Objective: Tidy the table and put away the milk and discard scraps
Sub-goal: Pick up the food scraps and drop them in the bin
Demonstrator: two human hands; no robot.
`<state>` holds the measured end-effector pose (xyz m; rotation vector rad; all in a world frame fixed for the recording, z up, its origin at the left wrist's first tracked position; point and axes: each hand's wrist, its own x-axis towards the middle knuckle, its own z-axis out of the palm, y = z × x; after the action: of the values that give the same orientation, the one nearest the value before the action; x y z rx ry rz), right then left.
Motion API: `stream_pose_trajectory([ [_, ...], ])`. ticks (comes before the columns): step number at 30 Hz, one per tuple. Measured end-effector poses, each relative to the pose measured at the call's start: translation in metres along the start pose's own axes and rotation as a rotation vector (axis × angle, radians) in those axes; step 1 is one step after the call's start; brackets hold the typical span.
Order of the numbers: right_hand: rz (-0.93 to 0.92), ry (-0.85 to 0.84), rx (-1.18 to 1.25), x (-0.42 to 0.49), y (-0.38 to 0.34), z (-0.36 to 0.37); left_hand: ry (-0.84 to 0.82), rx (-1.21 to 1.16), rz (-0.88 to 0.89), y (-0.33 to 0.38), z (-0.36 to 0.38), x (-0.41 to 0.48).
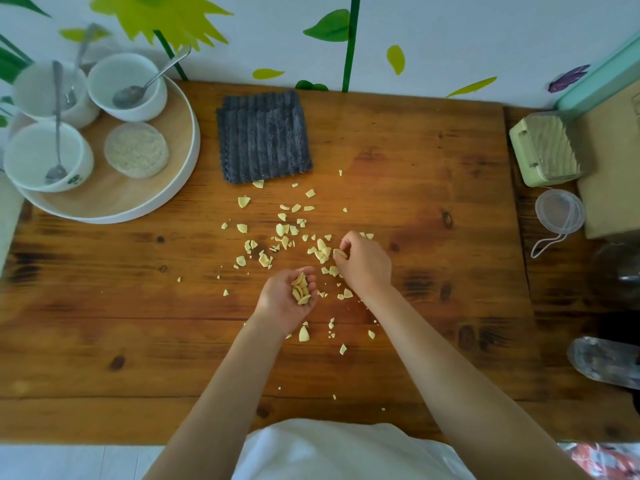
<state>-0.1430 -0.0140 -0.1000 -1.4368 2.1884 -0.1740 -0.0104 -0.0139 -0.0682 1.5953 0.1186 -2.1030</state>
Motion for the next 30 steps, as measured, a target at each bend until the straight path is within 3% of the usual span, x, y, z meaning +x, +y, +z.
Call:
stream_pose_trajectory([
  [3,0.024,-0.071,0.126,0.001,0.0,-0.005,0.008,-0.004,0.006,0.001,-0.001,0.002],
  [7,0.286,-0.25,0.979,-0.003,0.007,-0.029,0.005,-0.016,-0.001,0.002,-0.002,0.001],
  [9,0.397,-0.255,1.443,-0.006,0.011,-0.038,0.005,-0.021,-0.001,0.003,-0.002,0.001],
  [11,0.436,-0.202,1.617,-0.007,0.018,-0.042,0.002,-0.027,-0.004,0.002,-0.002,0.001],
  [13,0.402,-0.154,1.477,-0.004,0.024,-0.042,-0.001,-0.027,-0.007,0.002,-0.002,0.001],
  [17,0.168,-0.09,0.624,0.002,0.031,-0.031,-0.001,-0.001,-0.014,0.0,-0.001,0.001],
  [20,0.024,0.01,0.266,0.002,0.03,-0.015,0.003,0.008,-0.011,-0.001,-0.001,0.001],
  [30,-0.048,0.128,0.086,0.0,0.025,0.002,0.018,0.017,-0.01,0.0,0.002,0.002],
])
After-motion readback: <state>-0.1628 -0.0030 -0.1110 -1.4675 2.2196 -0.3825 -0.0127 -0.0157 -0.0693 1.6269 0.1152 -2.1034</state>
